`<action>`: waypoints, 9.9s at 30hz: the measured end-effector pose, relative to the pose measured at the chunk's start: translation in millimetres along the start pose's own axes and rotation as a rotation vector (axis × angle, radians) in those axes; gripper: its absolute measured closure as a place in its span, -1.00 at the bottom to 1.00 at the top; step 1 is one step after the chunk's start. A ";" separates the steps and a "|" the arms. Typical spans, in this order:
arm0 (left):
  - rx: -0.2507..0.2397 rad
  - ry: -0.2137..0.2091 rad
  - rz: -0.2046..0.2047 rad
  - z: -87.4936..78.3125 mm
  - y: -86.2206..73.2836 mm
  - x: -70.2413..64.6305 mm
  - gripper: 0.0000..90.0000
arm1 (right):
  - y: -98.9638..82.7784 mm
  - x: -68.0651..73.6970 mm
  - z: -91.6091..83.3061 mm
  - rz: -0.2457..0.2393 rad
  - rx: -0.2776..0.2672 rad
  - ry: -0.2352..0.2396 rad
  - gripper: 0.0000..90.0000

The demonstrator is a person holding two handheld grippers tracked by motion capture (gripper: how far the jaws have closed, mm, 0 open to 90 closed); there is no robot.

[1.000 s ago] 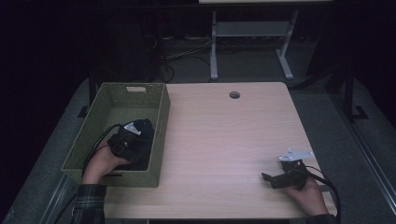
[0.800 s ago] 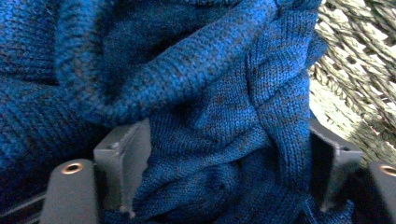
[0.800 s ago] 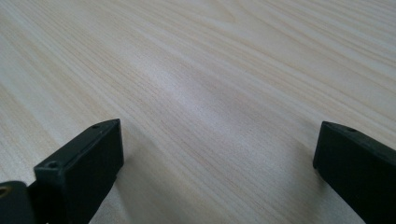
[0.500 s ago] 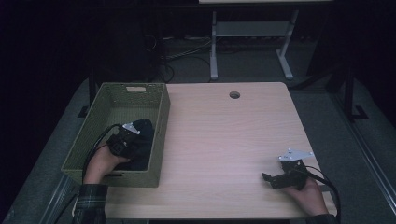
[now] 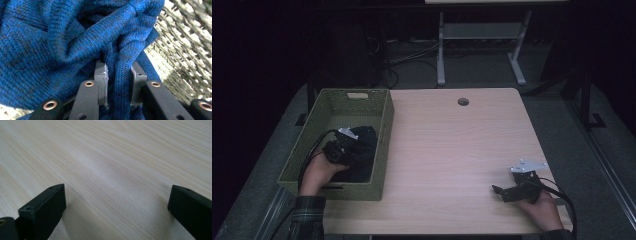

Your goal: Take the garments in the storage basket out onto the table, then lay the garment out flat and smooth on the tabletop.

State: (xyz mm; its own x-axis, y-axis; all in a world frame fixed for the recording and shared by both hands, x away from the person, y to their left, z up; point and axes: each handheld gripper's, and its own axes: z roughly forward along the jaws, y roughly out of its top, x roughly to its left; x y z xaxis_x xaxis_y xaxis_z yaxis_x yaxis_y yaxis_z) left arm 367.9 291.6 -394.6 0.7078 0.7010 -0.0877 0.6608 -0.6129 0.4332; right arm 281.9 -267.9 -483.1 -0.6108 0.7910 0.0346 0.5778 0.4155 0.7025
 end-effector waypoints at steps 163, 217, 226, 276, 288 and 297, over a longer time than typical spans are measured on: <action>-0.151 -0.228 0.337 47.8 210.8 -187.9 0.70 | 0.0 0.4 -0.3 0.005 0.000 0.003 -0.97; -0.219 -0.123 0.194 80.7 158.3 -165.0 0.28 | 0.0 0.2 -0.1 0.003 0.002 0.001 -0.97; -0.235 -0.098 0.174 72.4 117.7 -166.0 1.00 | 0.0 0.4 -0.2 0.005 0.002 0.001 -0.97; -0.078 -0.342 0.262 131.6 83.6 -233.5 0.97 | 0.3 0.0 0.0 0.002 0.003 0.005 -0.97; -0.128 -0.247 0.256 100.9 72.4 -212.0 0.65 | 0.3 0.0 0.1 0.002 0.003 0.005 -0.97; -0.084 -0.182 0.239 106.0 51.3 -197.3 0.82 | 2.9 -1.5 -5.2 0.003 0.005 -0.007 -0.56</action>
State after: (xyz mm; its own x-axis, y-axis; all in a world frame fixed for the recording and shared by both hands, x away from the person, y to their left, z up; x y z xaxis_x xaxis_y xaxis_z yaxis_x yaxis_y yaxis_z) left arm 288.6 83.2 -450.2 0.8788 0.4588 -0.1308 0.4526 -0.7152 0.5325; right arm 281.7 -270.2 -477.4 -0.6053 0.7954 0.0318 0.5825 0.4154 0.6987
